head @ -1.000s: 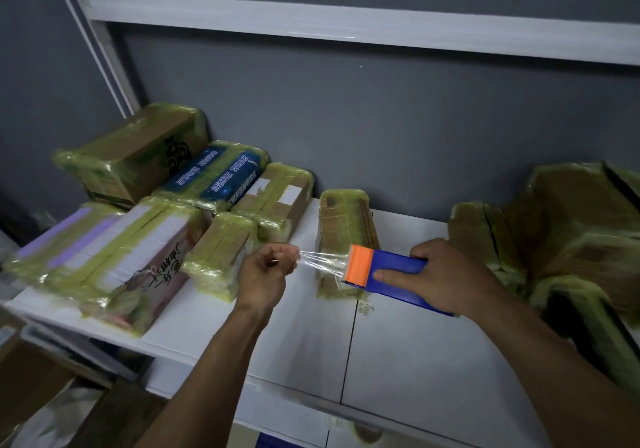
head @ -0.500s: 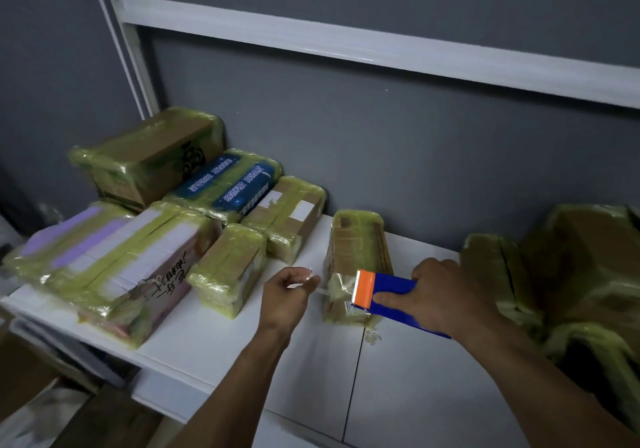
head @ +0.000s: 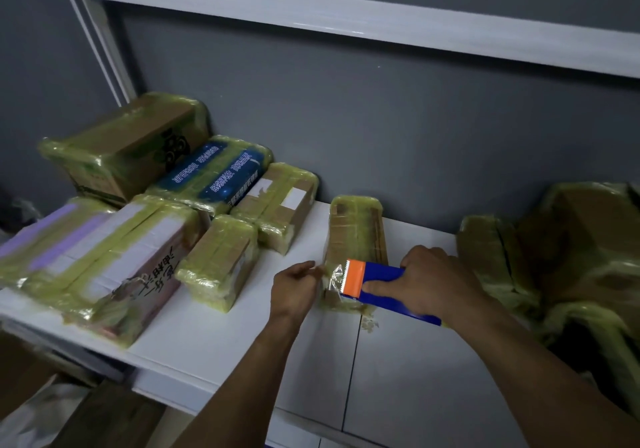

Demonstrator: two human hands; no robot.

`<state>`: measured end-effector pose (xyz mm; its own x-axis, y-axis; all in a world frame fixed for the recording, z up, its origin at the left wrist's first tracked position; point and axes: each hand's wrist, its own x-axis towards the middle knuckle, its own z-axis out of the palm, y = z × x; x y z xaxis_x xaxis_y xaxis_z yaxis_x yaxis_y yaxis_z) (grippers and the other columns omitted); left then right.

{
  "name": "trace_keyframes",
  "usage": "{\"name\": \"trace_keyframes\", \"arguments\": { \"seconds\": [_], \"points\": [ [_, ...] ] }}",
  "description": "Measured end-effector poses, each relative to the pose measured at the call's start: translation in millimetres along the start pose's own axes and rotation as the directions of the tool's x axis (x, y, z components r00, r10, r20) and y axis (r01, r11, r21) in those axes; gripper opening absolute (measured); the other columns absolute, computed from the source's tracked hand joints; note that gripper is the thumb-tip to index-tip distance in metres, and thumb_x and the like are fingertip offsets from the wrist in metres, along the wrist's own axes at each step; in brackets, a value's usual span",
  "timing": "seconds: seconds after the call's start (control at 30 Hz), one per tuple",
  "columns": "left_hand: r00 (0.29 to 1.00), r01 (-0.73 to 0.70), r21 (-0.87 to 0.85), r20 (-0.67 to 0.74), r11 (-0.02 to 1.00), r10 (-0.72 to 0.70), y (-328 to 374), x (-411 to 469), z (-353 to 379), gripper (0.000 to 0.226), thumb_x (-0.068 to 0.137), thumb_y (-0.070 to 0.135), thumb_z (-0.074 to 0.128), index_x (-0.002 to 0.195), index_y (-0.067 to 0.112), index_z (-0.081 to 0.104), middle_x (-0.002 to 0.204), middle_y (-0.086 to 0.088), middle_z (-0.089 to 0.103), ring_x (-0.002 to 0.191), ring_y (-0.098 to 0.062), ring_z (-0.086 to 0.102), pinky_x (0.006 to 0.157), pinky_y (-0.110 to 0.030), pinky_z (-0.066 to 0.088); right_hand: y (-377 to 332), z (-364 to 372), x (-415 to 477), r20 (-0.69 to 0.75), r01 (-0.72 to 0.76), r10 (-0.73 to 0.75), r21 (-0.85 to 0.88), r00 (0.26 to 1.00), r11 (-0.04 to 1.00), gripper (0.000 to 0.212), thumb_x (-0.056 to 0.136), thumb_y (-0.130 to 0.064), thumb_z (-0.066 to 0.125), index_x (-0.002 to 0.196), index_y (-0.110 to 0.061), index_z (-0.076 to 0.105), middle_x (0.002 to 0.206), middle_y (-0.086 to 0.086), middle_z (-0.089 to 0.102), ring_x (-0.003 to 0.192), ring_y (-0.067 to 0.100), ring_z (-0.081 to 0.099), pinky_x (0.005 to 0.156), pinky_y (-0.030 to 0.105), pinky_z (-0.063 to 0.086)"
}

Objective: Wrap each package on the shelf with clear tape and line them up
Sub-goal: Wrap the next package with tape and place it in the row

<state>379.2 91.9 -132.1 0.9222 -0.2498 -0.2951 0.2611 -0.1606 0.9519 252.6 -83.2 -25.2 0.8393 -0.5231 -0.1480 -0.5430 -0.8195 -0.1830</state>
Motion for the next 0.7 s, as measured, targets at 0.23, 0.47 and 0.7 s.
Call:
{"name": "trace_keyframes", "arguments": {
  "seconds": [0.23, 0.47, 0.7],
  "points": [
    [0.935, -0.342, 0.040, 0.119, 0.939, 0.335, -9, -14, -7, 0.024, 0.098, 0.026, 0.066, 0.120, 0.036, 0.071, 0.113, 0.024, 0.073, 0.109, 0.005, 0.065, 0.087, -0.010, 0.050, 4, 5, 6, 0.013, -0.006, 0.006, 0.010, 1.000, 1.000, 0.078, 0.053, -0.101, 0.059, 0.081, -0.029, 0.046, 0.072, -0.011, 0.059, 0.062, 0.009, 0.062, 0.053, 0.023, 0.047],
    [0.826, -0.454, 0.012, 0.382, 0.891, 0.415, -27, -15, -10, 0.045, 0.104, 0.039, 0.053, 0.148, 0.029, 0.051, 0.132, 0.031, 0.061, 0.128, 0.005, 0.054, 0.094, -0.008, 0.046, 14, 2, 5, 0.059, -0.006, 0.002, 0.062, 0.998, 0.998, 0.085, 0.048, -0.102, 0.055, 0.089, -0.028, 0.052, 0.079, -0.009, 0.063, 0.071, 0.014, 0.068, 0.068, 0.033, 0.062],
    [0.775, -0.529, 0.131, 0.477, 0.838, 0.415, -4, -5, -30, 0.035, 0.090, 0.047, 0.070, 0.124, 0.053, 0.063, 0.119, 0.027, 0.070, 0.115, 0.000, 0.065, 0.097, -0.030, 0.056, 13, 4, 1, 0.031, -0.001, 0.000, 0.029, 1.000, 1.000, 0.074, 0.057, -0.099, 0.059, 0.080, -0.030, 0.046, 0.071, -0.012, 0.059, 0.061, 0.010, 0.062, 0.050, 0.021, 0.043]
  ]
}}
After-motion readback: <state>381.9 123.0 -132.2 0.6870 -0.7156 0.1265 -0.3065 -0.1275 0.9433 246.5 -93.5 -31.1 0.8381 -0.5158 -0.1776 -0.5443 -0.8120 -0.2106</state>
